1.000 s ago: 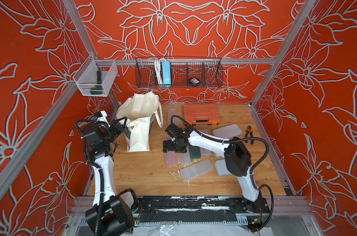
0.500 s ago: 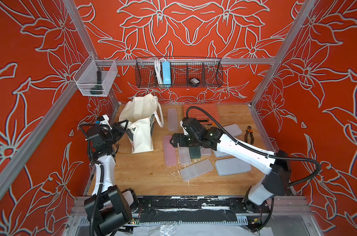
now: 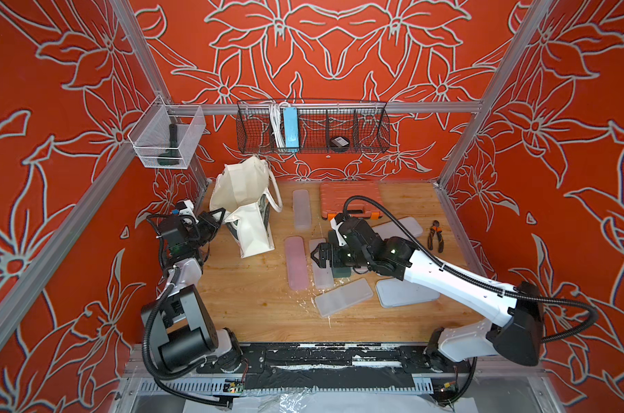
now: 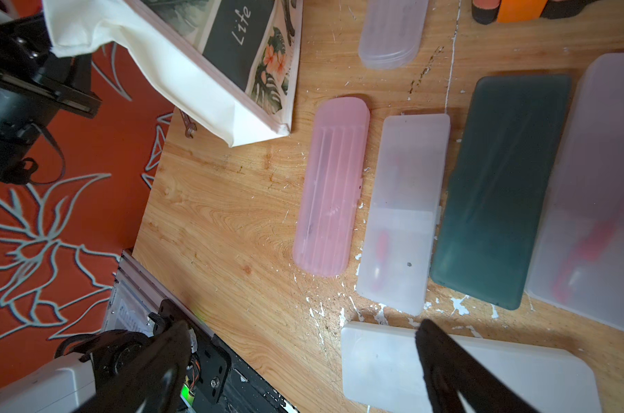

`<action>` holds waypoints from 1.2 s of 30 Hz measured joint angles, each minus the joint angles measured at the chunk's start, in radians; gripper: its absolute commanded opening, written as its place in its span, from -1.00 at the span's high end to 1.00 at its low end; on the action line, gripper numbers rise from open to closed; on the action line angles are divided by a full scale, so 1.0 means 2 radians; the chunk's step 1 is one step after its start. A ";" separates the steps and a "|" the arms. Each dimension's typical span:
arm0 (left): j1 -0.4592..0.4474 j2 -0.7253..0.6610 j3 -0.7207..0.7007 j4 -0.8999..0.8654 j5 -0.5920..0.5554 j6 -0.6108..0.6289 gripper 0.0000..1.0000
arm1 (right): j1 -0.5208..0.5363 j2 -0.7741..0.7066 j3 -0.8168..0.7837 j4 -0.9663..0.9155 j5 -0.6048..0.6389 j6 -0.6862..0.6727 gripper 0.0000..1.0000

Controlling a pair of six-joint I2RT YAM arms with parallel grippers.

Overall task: Take out the pencil case from the canvas bag
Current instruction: Place the canvas bag at the center of the board.

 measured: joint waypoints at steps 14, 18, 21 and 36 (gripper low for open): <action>-0.027 0.089 0.074 0.003 0.005 0.057 -0.38 | 0.000 -0.015 -0.023 0.010 0.012 -0.004 -0.97; -0.027 0.084 0.076 -0.007 -0.001 0.077 -0.96 | 0.000 -0.024 -0.031 0.014 0.014 -0.005 -0.97; -0.027 0.069 0.076 -0.032 -0.013 0.099 -0.96 | 0.000 -0.032 -0.039 0.016 0.017 -0.005 -0.97; -0.001 -0.078 0.085 -0.178 -0.081 0.183 -0.96 | -0.019 -0.109 -0.067 -0.010 0.103 -0.050 -0.97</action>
